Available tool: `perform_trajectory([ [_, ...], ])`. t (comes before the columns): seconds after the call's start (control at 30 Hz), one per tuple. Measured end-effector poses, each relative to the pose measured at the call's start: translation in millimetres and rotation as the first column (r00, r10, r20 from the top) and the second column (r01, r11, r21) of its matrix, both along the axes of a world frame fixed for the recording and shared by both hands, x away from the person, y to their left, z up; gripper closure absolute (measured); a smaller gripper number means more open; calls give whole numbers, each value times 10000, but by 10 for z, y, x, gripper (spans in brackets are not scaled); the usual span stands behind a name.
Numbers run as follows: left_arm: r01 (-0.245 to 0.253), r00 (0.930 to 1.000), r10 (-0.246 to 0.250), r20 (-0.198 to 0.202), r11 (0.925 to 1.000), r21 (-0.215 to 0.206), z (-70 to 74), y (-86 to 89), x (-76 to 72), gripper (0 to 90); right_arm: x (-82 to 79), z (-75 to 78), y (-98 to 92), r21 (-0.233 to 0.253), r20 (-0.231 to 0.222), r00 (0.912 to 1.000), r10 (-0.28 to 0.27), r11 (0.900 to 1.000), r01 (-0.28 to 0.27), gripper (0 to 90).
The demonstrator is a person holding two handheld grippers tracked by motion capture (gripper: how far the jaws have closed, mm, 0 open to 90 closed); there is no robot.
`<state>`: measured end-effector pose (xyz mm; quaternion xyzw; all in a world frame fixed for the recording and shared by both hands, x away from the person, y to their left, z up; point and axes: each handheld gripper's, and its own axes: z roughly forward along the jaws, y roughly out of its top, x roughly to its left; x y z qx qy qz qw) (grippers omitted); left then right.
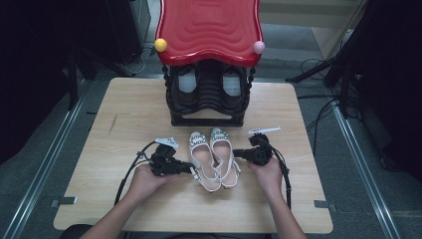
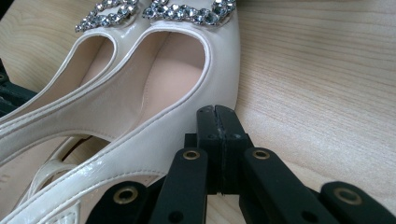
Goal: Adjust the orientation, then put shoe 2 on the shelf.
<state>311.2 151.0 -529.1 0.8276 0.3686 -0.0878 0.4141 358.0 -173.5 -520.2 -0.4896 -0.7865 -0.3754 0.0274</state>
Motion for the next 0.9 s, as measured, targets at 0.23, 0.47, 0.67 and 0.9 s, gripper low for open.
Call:
perform_trajectory([
  [0.23,-196,9993,173,345,9974,687,80,101,-26,700,0,63,-43,114,105,9999,-32,9999,31,851],
  [0.47,-554,9982,540,250,9966,603,133,289,-33,600,-83,220,-107,438,537,9985,-55,9990,32,798],
  [0.67,-761,9968,749,273,9961,449,164,400,-19,573,-130,340,-71,574,760,9971,44,9983,-88,783],
  [0.9,-953,9947,936,424,9946,405,194,482,-23,515,-161,411,51,568,880,9950,464,9971,-515,735],
])
